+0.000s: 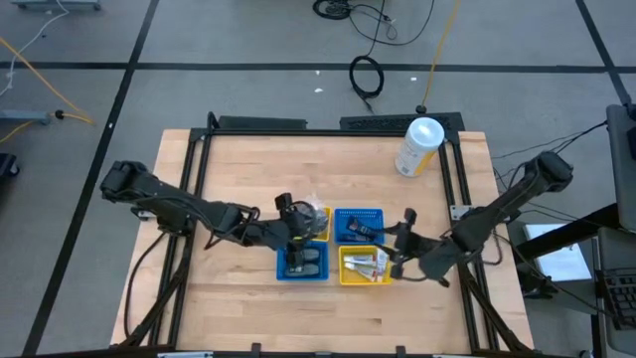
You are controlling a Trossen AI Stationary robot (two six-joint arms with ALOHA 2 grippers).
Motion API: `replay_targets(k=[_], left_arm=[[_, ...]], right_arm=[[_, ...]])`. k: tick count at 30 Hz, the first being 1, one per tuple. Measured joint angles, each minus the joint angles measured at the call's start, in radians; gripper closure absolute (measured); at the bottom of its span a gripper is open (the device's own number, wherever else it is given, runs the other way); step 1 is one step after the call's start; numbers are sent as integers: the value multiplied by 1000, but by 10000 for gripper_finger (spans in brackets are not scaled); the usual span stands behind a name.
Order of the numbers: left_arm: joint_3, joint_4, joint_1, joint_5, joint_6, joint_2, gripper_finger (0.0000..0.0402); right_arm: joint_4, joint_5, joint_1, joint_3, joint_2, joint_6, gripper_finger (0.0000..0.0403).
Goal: Pick & Place Travel size toiletries
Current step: Return to Home Position
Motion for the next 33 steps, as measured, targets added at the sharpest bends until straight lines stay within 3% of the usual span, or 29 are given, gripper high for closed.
replay_targets(k=[5, 12, 18, 23, 26, 28, 33], left_arm=[[-158, 117, 22, 9, 1, -95, 188], [-515, 398, 81, 99, -13, -360, 188], [-816, 677, 112, 127, -18, -578, 188], [-1006, 798, 134, 119, -59, -713, 188], [-1102, 876, 144, 100, -100, -776, 188], [-1107, 802, 147, 62, -140, -797, 188], [-1108, 751, 169, -8, -168, -813, 188]], right_arm=[[66, 2, 33, -132, -172, -9, 253], [276, 2, 54, -342, -444, -126, 258], [496, 3, 54, -510, -653, -304, 259], [630, 12, 53, -626, -797, -475, 259], [641, 90, 53, -675, -874, -523, 259], [599, 130, 53, -699, -931, -533, 259], [353, 31, 44, -707, -1067, -536, 269]])
